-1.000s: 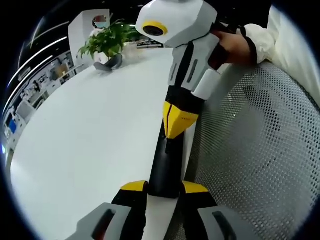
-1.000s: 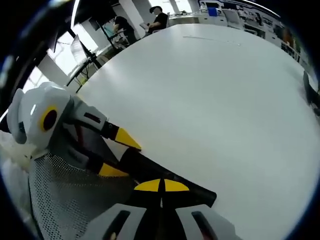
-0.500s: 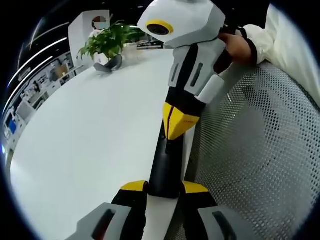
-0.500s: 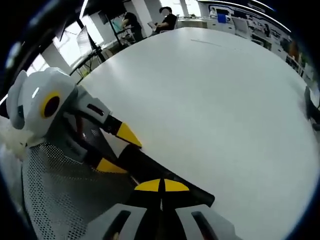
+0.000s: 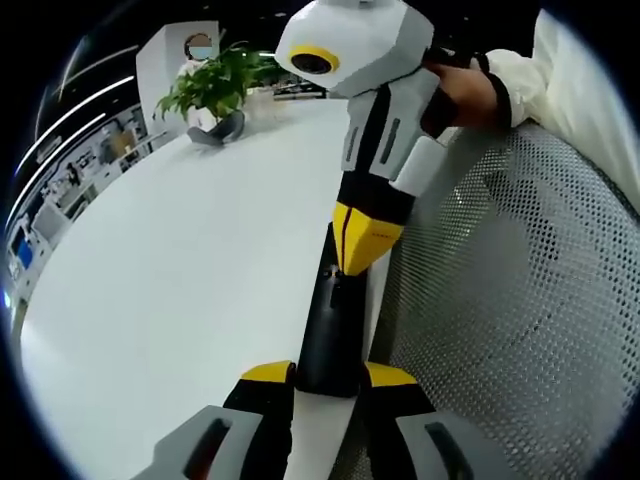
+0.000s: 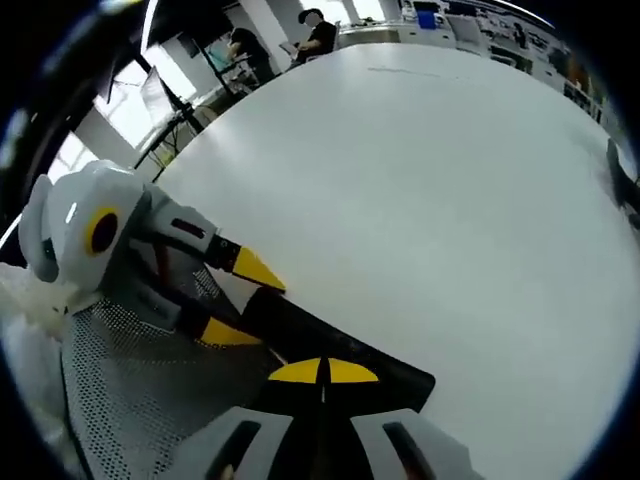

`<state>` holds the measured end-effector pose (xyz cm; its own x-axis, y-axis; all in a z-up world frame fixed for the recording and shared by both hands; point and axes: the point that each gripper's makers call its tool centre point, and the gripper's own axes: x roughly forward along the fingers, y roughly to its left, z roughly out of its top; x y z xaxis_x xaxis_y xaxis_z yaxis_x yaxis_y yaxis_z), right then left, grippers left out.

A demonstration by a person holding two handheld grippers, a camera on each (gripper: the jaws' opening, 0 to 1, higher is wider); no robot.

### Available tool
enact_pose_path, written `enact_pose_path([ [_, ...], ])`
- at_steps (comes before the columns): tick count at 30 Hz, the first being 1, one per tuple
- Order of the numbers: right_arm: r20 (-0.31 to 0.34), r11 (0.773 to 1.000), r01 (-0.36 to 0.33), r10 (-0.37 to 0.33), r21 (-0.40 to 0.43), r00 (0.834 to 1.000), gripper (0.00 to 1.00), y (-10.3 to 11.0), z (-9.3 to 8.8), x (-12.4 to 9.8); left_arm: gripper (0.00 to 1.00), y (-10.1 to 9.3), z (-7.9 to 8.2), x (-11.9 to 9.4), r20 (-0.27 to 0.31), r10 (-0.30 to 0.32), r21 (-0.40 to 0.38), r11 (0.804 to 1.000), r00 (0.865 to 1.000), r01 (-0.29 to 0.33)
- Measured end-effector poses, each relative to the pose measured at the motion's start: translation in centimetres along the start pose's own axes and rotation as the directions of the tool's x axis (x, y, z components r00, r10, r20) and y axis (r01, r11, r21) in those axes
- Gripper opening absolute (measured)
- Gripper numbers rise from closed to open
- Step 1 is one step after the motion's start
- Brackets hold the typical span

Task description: Press the specified remote control buttons in sequence, fully releasing each button before pressing the next.

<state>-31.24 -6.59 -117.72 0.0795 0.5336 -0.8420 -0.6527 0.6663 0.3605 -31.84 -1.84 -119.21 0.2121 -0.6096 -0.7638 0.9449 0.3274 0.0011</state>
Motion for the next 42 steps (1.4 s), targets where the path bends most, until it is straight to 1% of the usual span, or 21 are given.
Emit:
enact_pose_path([
  [5,-0.03,1.0,-0.003,0.003,-0.008,1.0,0.0,0.11,-0.47,0.14,0.26,0.06,-0.02,0.04,0.0,0.0,0.0,1.0,1.0,0.0],
  [12,-0.03,1.0,-0.006,0.005,-0.019,1.0,0.0,0.16,-0.46,0.14,0.26,0.12,-0.01,0.07,0.0,0.001,0.0,1.0,1.0,-0.001],
  [19,-0.053,0.999,-0.005,0.003,-0.034,0.999,0.0,0.3,-0.78,0.48,0.26,0.17,-0.03,0.1,0.001,0.0,0.001,1.0,1.0,0.0],
  [24,-0.054,0.999,-0.005,0.003,-0.033,0.999,0.0,0.26,-0.82,0.44,0.26,0.17,-0.01,0.06,0.001,0.0,0.002,1.0,1.0,0.0],
  [31,-0.055,0.998,0.014,-0.018,-0.065,0.998,0.0,0.2,-0.75,0.56,0.26,0.12,0.05,-0.03,0.004,0.0,0.001,1.0,1.0,0.0],
  [36,-0.053,0.999,0.009,-0.012,-0.052,0.999,0.0,0.12,-0.77,0.53,0.26,0.14,0.04,-0.01,0.005,0.0,0.001,1.0,1.0,0.0],
  [39,-0.053,0.997,0.019,-0.022,-0.071,0.998,0.0,0.16,-0.83,0.56,0.26,0.14,0.04,0.01,0.006,0.0,0.001,1.0,1.0,0.0],
  [42,-0.048,0.998,0.019,-0.023,-0.065,0.999,0.0,0.1,-0.84,0.52,0.26,0.1,0.08,-0.01,0.007,0.0,0.002,1.0,1.0,0.0],
])
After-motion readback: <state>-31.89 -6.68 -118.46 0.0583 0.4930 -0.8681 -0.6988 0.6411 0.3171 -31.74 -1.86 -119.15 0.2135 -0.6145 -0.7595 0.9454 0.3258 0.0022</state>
